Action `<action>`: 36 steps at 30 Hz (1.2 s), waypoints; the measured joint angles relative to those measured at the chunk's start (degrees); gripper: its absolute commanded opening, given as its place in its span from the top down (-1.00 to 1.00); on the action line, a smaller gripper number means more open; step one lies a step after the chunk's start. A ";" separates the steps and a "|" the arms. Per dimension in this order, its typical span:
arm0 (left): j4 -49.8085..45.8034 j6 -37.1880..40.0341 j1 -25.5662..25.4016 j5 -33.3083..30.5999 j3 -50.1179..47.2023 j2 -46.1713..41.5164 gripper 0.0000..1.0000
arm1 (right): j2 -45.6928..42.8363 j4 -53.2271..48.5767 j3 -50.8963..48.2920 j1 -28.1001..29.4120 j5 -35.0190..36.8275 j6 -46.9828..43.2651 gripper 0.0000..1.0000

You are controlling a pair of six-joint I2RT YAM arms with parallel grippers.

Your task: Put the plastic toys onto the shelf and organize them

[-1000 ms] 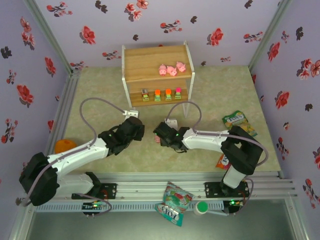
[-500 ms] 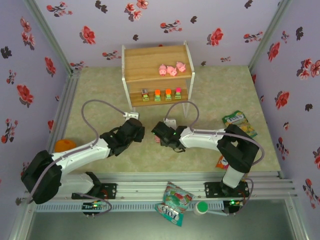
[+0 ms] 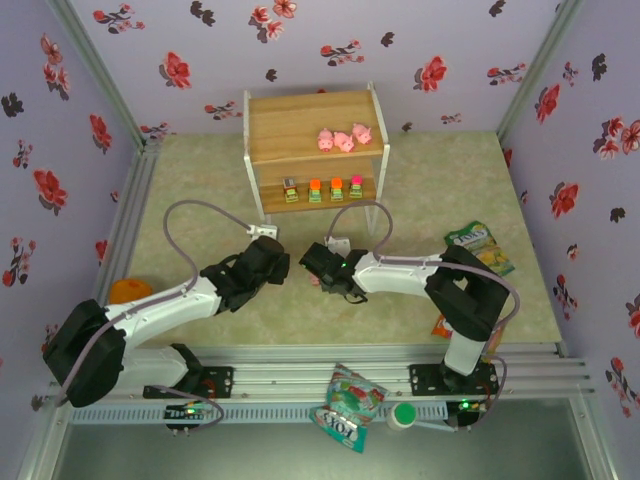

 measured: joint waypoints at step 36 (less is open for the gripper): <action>1.64 0.04 0.39 4.00 0.00 3.17 -0.02 | -12.83 -9.46 2.16 0.72 4.46 -1.86 0.41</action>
